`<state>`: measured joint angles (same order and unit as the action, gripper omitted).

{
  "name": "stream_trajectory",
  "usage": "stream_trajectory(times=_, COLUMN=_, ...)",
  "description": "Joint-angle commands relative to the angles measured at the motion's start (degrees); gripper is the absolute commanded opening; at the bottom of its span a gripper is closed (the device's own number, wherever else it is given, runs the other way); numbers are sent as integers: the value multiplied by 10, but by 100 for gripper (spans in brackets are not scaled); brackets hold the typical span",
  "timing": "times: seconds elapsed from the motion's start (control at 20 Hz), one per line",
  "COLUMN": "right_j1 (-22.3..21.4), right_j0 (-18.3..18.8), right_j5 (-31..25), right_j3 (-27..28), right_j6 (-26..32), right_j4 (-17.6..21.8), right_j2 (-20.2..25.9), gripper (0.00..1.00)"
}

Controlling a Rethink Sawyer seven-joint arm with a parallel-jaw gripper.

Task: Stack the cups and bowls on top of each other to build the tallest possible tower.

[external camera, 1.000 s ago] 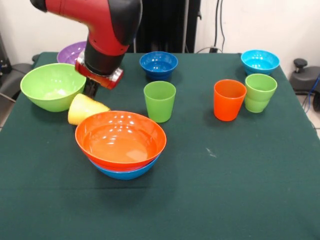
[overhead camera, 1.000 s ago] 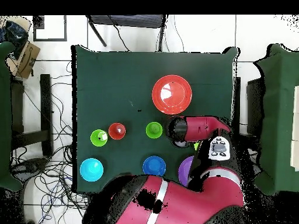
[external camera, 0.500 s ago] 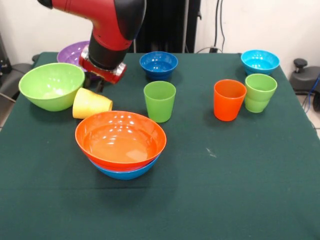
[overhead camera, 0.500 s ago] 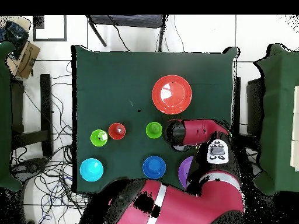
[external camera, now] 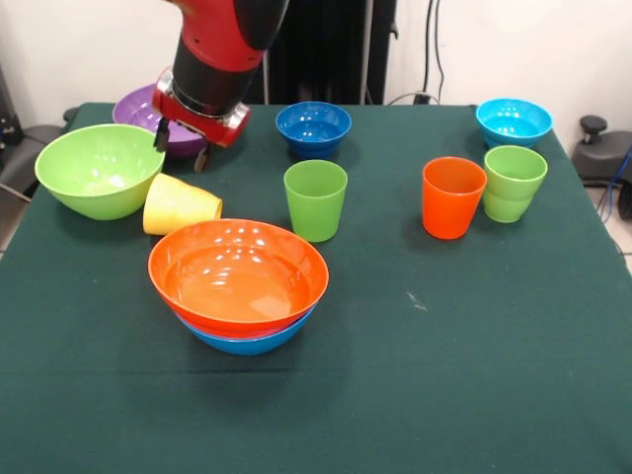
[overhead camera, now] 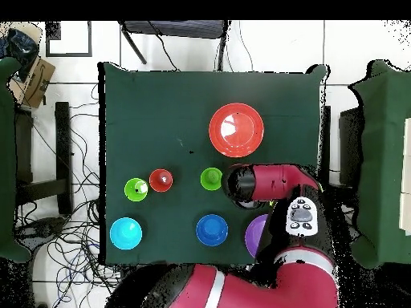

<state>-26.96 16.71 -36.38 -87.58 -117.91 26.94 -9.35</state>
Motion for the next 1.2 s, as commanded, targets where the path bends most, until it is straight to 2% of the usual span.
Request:
stream_trajectory(times=0.05, right_j1=-12, right_j0=-11, right_j5=-29, right_j3=-7, right_j6=72, right_j4=22, right_j2=66, gripper=100)
stream_trajectory(times=0.5, right_j1=28, right_j0=-3, right_j5=-44, right_j3=39, right_j6=84, right_j4=29, right_j2=71, gripper=100)
stream_trajectory(times=0.85, right_j1=103, right_j0=1, right_j5=-18, right_j3=83, right_j6=62, right_j4=45, right_j2=56, gripper=100)
stream_trajectory(times=1.15, right_j1=125, right_j0=18, right_j5=-3, right_j3=99, right_j6=83, right_j4=70, right_j2=42, gripper=100)
stream_trajectory(times=1.2, right_j1=124, right_j0=22, right_j5=1, right_j3=99, right_j6=83, right_j4=78, right_j2=40, gripper=0)
